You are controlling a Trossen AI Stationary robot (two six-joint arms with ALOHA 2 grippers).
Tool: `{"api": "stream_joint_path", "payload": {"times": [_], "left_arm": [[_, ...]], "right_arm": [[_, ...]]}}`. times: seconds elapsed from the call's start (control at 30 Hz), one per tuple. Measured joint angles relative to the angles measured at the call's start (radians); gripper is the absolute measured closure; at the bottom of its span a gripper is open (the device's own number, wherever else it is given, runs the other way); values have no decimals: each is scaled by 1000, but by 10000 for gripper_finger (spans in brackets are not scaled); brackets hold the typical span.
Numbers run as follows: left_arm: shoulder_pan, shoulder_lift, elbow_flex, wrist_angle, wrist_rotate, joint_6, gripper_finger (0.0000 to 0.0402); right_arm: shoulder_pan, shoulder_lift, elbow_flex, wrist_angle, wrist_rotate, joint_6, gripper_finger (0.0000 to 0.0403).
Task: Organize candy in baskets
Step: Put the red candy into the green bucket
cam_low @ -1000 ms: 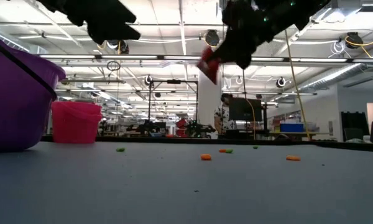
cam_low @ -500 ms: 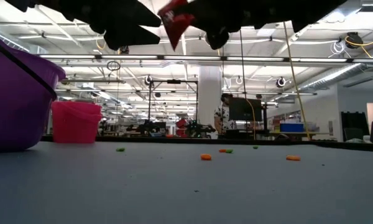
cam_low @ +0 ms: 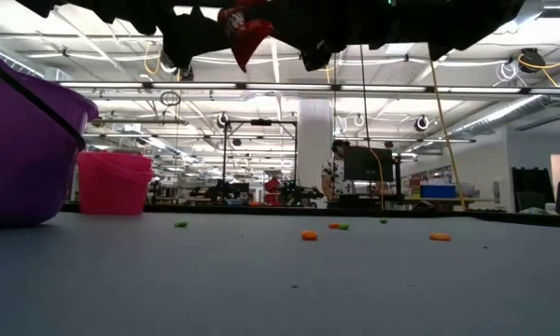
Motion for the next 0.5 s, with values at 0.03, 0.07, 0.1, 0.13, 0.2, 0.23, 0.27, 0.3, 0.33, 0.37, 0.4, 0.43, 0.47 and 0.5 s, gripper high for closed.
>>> {"api": "stream_joint_path", "payload": {"times": [0.03, 0.07, 0.1, 0.13, 0.2, 0.23, 0.27, 0.3, 0.33, 0.37, 0.4, 0.43, 0.47, 0.5], "left_arm": [[1, 0, 0, -2, 0, 3, 130], [2, 0, 0, -1, 0, 3, 137], [3, 0, 0, 0, -1, 4, 145], [4, 0, 0, 0, -1, 4, 154], [7, 0, 0, -4, -1, 4, 175], [9, 0, 0, -3, -1, 4, 187], [11, 0, 0, -2, -2, 5, 198], [13, 0, 0, -1, -4, 5, 210], [17, 0, 0, -1, -5, 5, 222], [21, 0, 0, -2, -5, 5, 233], [25, 0, 0, -1, -8, 5, 244], [29, 0, 0, -1, -12, 5, 253], [34, 0, 0, -2, -17, 5, 263], [39, 0, 0, -3, -20, 5, 271]], "right_arm": [[0, 0, 0, 7, 0, 0, 389], [1, 0, 0, 16, 1, 0, 389], [2, 0, 0, 19, 1, 0, 389], [3, -1, 0, 19, 1, 2, 389], [4, 0, 0, 18, 0, 3, 389], [4, 0, 0, 21, 0, 3, 389], [4, 0, 0, 25, 0, 4, 389], [4, 0, 0, 31, 0, 12, 389], [4, 0, 0, 36, 1, 29, 389], [4, 0, 0, 38, 1, 48, 388], [2, 0, 0, 41, 1, 66, 385], [-2, 0, 0, 43, 1, 79, 382], [-5, 0, 0, 43, 2, 84, 376], [-5, 0, 0, 43, 5, 87, 370]]}}
